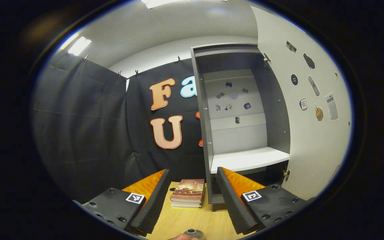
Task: Open the cabinet door with the right hand, grasp the bottle in the cabinet with the left hand and place it on the coaster, then close the cabinet door with the right hand.
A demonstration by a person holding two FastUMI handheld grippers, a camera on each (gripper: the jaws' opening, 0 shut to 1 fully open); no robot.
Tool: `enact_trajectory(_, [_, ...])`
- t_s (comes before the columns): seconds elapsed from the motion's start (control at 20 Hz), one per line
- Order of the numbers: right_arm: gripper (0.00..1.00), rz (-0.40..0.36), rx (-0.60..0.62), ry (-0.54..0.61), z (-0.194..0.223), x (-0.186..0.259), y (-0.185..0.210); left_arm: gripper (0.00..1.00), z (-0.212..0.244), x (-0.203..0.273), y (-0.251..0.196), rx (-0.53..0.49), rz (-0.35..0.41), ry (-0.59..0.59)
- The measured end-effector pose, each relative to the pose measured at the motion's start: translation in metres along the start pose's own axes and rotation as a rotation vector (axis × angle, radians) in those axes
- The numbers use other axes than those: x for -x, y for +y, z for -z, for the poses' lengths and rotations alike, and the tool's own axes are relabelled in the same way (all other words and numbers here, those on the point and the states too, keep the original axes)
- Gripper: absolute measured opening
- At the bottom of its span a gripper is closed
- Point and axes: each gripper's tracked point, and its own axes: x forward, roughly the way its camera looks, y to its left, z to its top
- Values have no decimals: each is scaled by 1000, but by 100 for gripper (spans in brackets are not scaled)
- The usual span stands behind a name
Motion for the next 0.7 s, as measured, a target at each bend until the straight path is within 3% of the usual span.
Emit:
enact_trajectory(0.05, [61,-18,-8,2,1,-4,4,88,0,-2,1,-5,2,3])
enact_trajectory(0.2, [61,-62,-19,12,3,-16,13,94,0,-1,11,-19,0,5])
enact_trajectory(0.5, [62,-148,-17,35,21,-45,19,94,-9,-14,51,-12,-25,-3])
enact_trajectory(0.7, [62,-148,-48,15,21,-70,16,94,-7,-28,77,-8,-46,-6])
